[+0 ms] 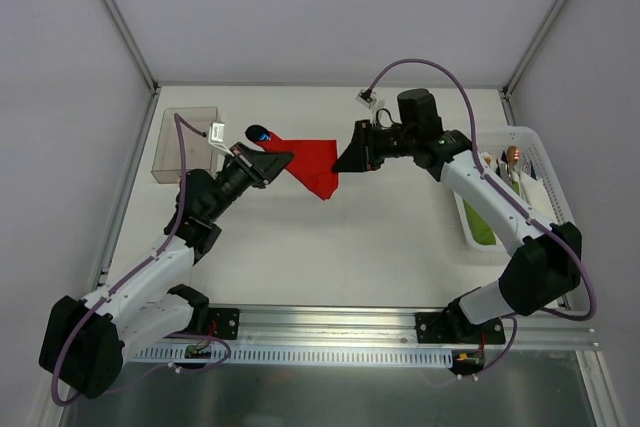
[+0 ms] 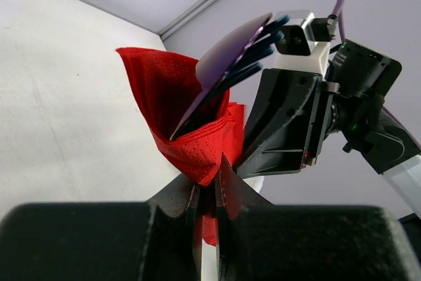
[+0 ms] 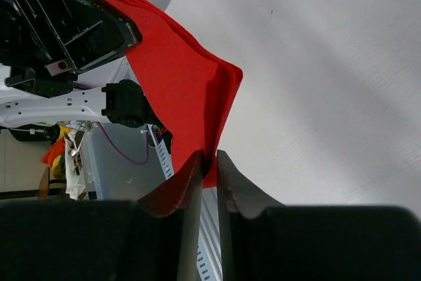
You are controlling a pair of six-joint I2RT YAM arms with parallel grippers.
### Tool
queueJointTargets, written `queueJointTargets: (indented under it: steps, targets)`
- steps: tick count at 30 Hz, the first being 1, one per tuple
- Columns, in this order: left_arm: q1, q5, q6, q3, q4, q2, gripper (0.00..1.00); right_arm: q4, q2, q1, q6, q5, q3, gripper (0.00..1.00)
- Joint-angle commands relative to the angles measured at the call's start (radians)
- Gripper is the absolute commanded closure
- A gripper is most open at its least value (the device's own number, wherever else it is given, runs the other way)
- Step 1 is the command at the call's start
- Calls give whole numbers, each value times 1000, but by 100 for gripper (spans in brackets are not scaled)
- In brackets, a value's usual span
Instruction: Place the utensils on the paper napkin and roll it up
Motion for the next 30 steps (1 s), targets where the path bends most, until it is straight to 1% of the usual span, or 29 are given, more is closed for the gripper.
queueJointTargets:
  steps: [1,2,3,5,9,12,17,20,21,22,23,24,26,27,28,29,30]
  targets:
    - [-12,-12,-38,-12,119,-32,100,74,-4,-5,38,-63,-11,85]
    - [-13,-11,-41,-15,128,-33,100,77,-2,-6,44,-70,-14,89]
    - [-12,-9,-53,-23,139,-35,100,85,0,-11,49,-79,-17,95]
    - [-10,0,-73,-35,188,-35,100,100,9,-23,79,-111,-30,100]
    - [-12,69,-104,-30,275,-15,100,154,29,-74,114,-169,-65,100]
    - [-12,96,-156,-32,344,5,100,215,29,-97,153,-221,-105,100]
    - [-10,120,-178,-12,380,30,100,237,27,-100,165,-283,-126,100]
    - [-10,126,-156,5,352,33,100,234,9,-106,177,-283,-129,91]
    - [-12,123,-131,9,329,28,100,229,1,-118,179,-278,-129,84]
    - [-10,118,-114,20,306,22,100,226,-8,-127,179,-272,-128,80]
    - [-12,114,-100,28,250,18,100,223,-31,-138,170,-263,-120,77]
    - [-12,109,-83,37,213,5,100,173,-45,-157,149,-249,-110,71]
    - [-12,92,-26,71,95,-4,100,76,-85,-167,67,-183,-47,65]
    - [-12,86,-8,83,55,-13,100,-24,-98,-171,-27,-153,-25,55]
    - [-10,77,21,107,13,-15,100,-74,-112,-169,-72,-119,-5,49]
    - [-12,65,34,120,-54,-18,100,-111,-126,-167,-126,-52,13,43]
    - [-10,60,43,131,-83,-18,100,-167,-155,-166,-201,-12,41,28]
